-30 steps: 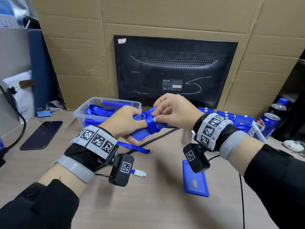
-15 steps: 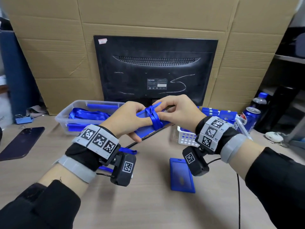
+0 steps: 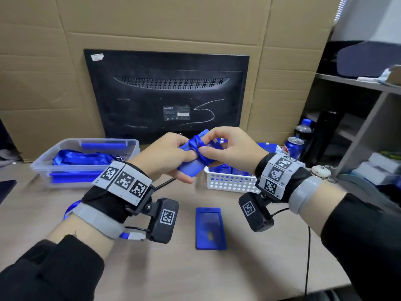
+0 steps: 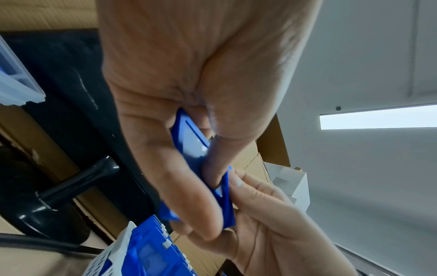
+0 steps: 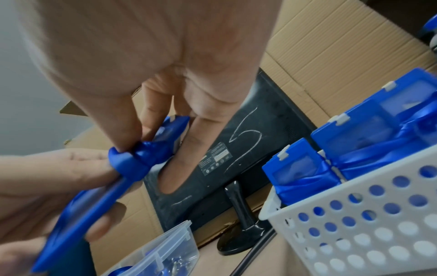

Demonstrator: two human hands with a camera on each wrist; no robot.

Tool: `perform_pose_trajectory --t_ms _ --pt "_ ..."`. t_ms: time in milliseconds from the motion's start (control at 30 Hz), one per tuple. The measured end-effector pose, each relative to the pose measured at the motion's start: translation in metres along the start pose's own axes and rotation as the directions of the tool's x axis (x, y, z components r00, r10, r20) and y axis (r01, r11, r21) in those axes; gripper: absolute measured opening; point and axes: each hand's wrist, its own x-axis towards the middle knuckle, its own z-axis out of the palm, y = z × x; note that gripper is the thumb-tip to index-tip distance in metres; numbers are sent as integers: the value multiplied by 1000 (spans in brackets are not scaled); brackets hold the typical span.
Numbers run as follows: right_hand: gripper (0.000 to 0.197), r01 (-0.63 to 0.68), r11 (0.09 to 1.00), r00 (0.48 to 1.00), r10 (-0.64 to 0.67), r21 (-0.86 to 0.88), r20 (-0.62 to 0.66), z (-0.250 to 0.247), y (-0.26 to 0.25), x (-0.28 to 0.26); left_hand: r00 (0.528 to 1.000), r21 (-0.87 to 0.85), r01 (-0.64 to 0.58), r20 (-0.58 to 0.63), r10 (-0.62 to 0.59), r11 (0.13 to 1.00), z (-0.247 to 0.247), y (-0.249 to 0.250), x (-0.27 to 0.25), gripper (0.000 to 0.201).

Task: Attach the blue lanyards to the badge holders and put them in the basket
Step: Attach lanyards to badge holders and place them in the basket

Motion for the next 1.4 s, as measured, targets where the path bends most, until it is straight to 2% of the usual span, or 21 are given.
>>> perform_pose_trajectory --t_ms 67,133,200,267,433,700,900,1033,1267,1400 --pt "25 -25 999 999 26 25 -34 -10 5 -4 999 -76 37 6 -36 996 9 6 2 17" --pt "31 -36 999 997 38 26 -71 -19 9 -8 998 -165 69 1 -70 984 18 11 4 30" --pt "35 -33 999 993 34 11 -115 -29 13 -11 998 -188 56 -4 -58 981 26 13 8 48" --pt "37 -42 999 987 45 21 -153 -40 15 -16 1000 -168 17 -7 -19 986 35 15 10 58" --pt "36 -67 997 981 71 31 -181 -61 16 -29 999 -195 -31 7 33 980 52 27 15 47" --pt "30 -84 996 970 86 18 -226 -83 14 -45 996 -130 -85 9 87 988 73 37 24 53" --pt "41 -224 974 934 221 20 -282 -105 20 -43 993 -91 -93 61 99 992 83 38 31 57" --pt "27 -277 959 932 254 -57 -259 -115 22 -40 990 -70 -93 103 100 993 90 37 37 57" --pt "15 -232 954 939 169 -191 -300 -135 23 -30 992 -75 -49 113 58 996 103 32 55 55" --pt "14 -245 912 931 125 -330 -344 -160 20 -24 999 23 -48 1 48 999 104 29 64 60"
